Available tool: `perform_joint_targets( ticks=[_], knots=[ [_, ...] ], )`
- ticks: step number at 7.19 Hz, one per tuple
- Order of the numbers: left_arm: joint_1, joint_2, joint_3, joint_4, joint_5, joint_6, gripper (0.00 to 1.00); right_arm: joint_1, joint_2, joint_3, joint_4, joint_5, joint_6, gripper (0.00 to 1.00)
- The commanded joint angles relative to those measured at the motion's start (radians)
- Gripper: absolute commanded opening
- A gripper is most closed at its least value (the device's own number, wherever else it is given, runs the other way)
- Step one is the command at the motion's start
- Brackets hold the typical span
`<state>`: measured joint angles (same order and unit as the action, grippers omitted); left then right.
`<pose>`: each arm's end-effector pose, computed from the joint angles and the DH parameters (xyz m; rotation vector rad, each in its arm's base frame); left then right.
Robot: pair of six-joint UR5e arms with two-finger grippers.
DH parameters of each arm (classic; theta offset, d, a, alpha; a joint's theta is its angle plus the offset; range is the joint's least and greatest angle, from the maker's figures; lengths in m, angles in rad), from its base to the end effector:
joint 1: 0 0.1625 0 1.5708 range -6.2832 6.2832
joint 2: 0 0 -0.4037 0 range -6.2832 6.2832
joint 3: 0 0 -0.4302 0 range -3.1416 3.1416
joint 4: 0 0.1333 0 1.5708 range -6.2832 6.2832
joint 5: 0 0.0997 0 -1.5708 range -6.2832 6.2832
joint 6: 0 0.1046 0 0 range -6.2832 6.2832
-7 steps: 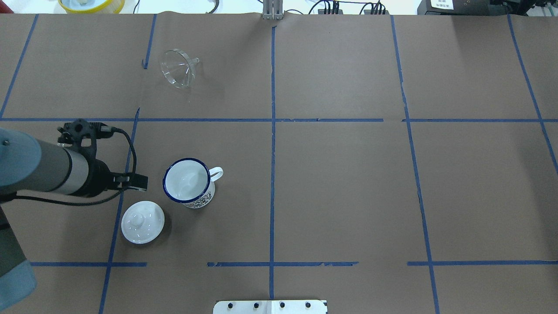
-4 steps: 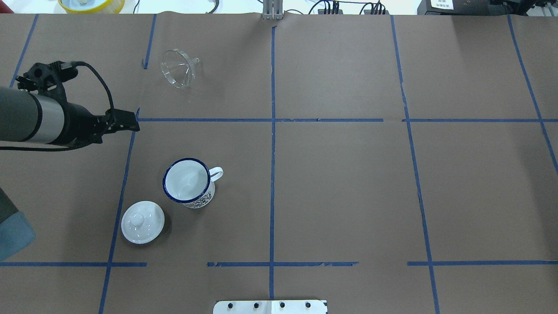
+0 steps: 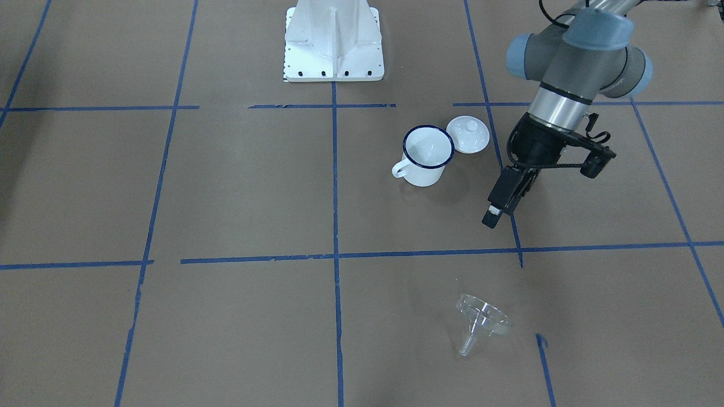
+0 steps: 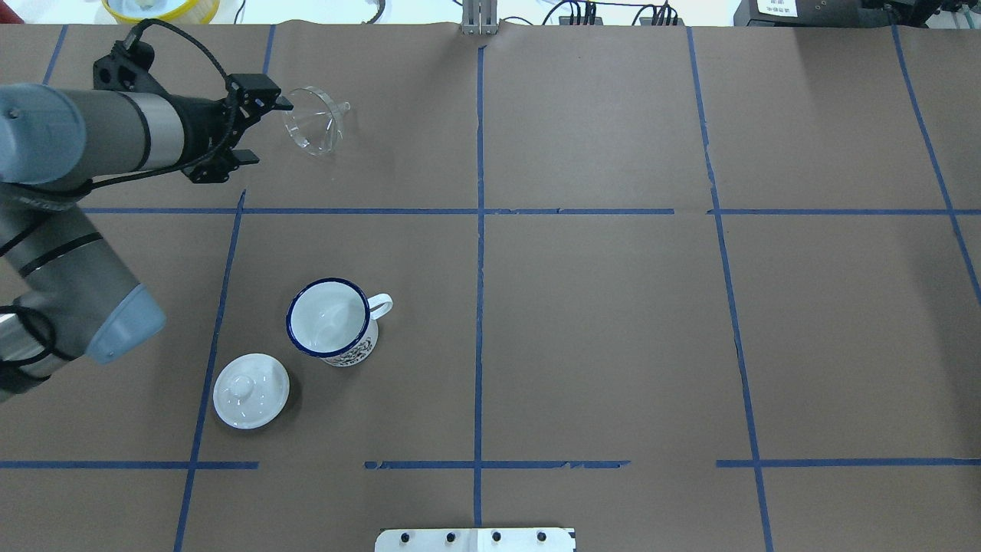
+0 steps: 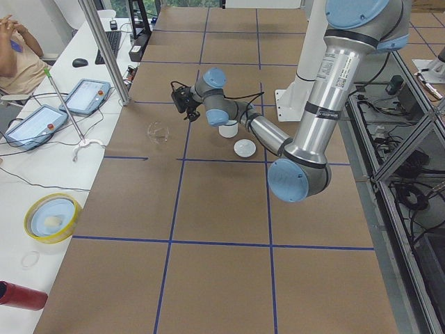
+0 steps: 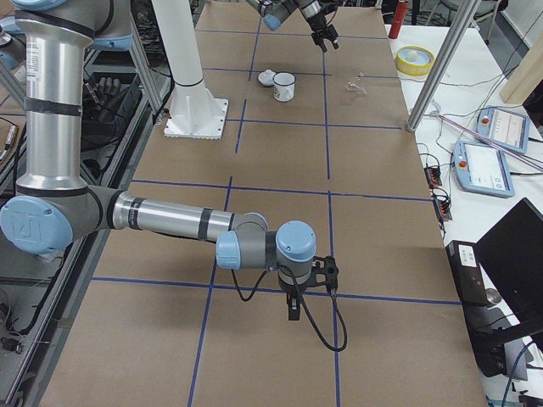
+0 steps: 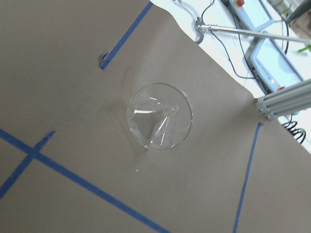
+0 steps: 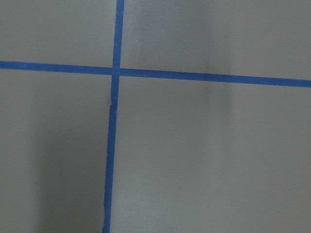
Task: Place funnel on cup
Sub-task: 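Move the left gripper to the glass funnel and grasp its rim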
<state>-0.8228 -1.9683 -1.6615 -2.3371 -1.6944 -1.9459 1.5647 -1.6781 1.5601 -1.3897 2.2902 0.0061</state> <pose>0.3647 -0.5700 0.2705 0.1819 1.3032 -0.9526 0.0614 -0.4888 0.6868 0.0560 -0.7195 -0.0227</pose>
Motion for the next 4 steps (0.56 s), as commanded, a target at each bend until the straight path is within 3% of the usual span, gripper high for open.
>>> perform_joint_targets(
  ticks=[1, 4],
  knots=[
    [0.001, -0.165, 0.292, -0.158, 0.096, -0.125, 1.0, 0.0, 0.0, 0.001, 0.0, 0.0, 0.0, 1.0],
    [-0.004, -0.236, 0.478, -0.244, 0.098, -0.154, 1.0, 0.0, 0.0, 0.0, 0.0, 0.0, 0.0, 1.0]
  ],
)
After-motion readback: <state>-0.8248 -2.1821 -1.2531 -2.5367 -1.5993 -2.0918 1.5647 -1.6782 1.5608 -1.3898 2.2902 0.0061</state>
